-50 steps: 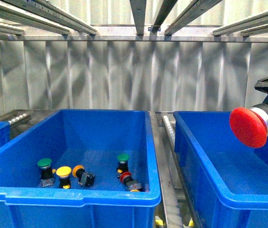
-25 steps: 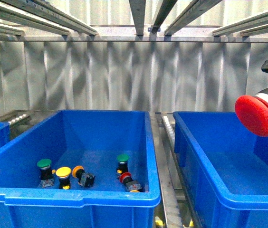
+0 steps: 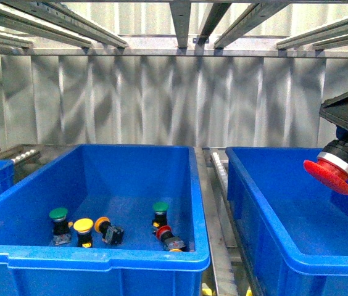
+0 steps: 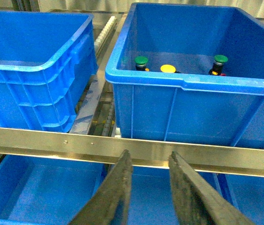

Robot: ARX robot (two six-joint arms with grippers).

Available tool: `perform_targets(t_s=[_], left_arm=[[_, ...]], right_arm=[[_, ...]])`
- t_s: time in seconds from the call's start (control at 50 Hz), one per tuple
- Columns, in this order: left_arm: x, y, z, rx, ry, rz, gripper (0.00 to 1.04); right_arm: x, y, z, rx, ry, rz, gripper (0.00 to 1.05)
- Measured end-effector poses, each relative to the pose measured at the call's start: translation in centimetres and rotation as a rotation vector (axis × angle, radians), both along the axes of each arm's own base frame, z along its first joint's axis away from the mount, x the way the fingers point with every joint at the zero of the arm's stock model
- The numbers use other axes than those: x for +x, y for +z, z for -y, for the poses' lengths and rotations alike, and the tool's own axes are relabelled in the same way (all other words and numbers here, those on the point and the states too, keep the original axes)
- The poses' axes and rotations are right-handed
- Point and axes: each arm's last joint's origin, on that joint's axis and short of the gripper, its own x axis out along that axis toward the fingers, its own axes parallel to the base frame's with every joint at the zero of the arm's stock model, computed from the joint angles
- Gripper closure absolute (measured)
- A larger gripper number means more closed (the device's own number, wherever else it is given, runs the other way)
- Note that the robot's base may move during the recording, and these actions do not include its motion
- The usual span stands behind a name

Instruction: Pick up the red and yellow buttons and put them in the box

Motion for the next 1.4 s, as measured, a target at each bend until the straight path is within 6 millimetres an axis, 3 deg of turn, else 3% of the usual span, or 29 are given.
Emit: perform_targets(t_s=[0.1, 0.32, 0.68, 1.0, 1.26, 1.4], left_arm=[[0.0, 0.0, 0.0, 0.0, -0.001, 0.0, 0.41], [0.0, 0.0, 0.0, 0.001, 0.002, 0.0, 0.06], [0.0, 0.0, 0.0, 0.001, 0.0, 0.0, 0.08], [0.0, 0.0, 0.0, 0.002, 0.0, 0.0, 0.08], [0.0, 0.0, 0.0, 0.003, -0.008, 0.0, 0.08], [0.0, 0.0, 0.0, 0.003, -0.005, 0.0, 0.08]], right_arm=[[0.8, 0.2, 1.4, -0.018, -0.049, -0.001, 0.59], [1.4, 0.1, 4.0, 0.022, -0.126, -0.047, 0.59], [1.7, 0.0, 6.8, 0.081, -0.151, -0.051, 0.59], [4.2, 0.2, 8.6, 0.094, -0.18, -0.05, 0.6], [8.2, 0.7, 10.1, 0.054, -0.346, -0.035, 0.6], [11.7, 1.1, 10.1, -0.004, -0.346, -0.078, 0.6]])
